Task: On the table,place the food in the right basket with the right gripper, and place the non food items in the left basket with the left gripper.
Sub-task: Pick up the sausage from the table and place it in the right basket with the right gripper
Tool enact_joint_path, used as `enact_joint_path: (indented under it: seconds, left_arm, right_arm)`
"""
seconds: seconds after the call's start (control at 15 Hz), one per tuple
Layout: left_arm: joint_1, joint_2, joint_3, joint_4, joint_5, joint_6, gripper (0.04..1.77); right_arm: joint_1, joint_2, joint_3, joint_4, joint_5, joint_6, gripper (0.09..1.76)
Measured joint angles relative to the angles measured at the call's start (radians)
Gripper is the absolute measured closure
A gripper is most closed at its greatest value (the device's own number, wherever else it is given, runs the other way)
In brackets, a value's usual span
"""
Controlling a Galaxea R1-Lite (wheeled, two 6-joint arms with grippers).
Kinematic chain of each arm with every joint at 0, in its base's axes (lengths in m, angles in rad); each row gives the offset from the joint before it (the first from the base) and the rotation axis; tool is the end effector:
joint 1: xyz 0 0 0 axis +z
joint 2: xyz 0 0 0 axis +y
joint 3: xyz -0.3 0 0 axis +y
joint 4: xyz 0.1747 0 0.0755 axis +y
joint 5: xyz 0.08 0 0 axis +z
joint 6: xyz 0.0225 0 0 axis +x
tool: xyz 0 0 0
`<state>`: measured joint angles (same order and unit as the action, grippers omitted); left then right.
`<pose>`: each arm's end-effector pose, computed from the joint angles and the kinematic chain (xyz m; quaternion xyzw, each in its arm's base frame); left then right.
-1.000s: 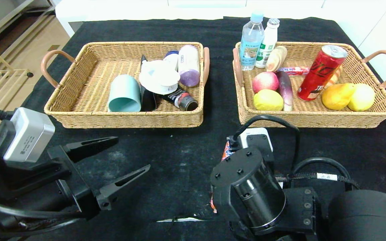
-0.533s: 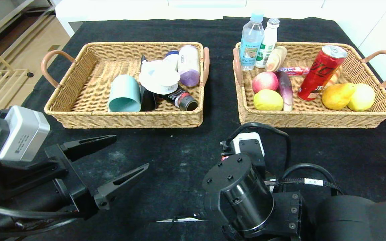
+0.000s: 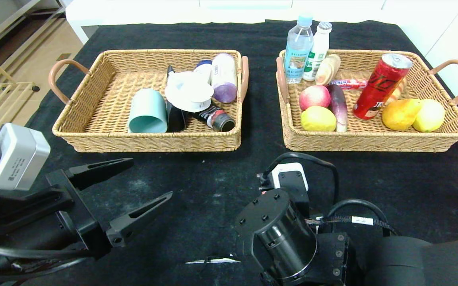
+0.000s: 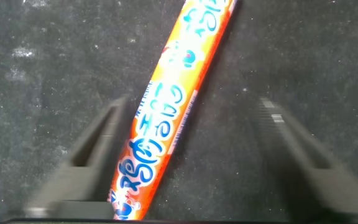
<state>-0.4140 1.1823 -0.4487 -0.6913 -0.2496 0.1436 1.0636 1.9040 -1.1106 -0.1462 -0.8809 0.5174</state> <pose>0.1519 -0.0728 0.2124 0.0695 -0.0023 -0.3263 0.9427 0.1850 0.2973 0.1551 -0.0124 0.1953 0.0378 0.9799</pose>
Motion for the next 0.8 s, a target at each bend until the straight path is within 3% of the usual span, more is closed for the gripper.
enact_joint_path:
  seconds: [0.13,0.33,0.47,0.8]
  left_arm:
    - [0.000,0.000,0.001,0.002,-0.001,0.000,0.09]
    - [0.000,0.000,0.002,0.002,-0.005,0.000,0.09]
    - [0.000,0.000,0.002,0.002,-0.005,0.000,0.09]
    - [-0.001,0.002,0.002,0.003,-0.006,0.000,0.09]
  right_arm:
    - [0.001,0.003,0.000,-0.001,0.000,0.000,0.74]
    - [0.000,0.006,0.001,-0.001,0.000,0.001,1.06]
    - [0.000,0.007,0.003,-0.002,-0.001,0.002,1.38]
    - [-0.005,0.010,0.004,-0.003,-0.001,0.003,1.38]
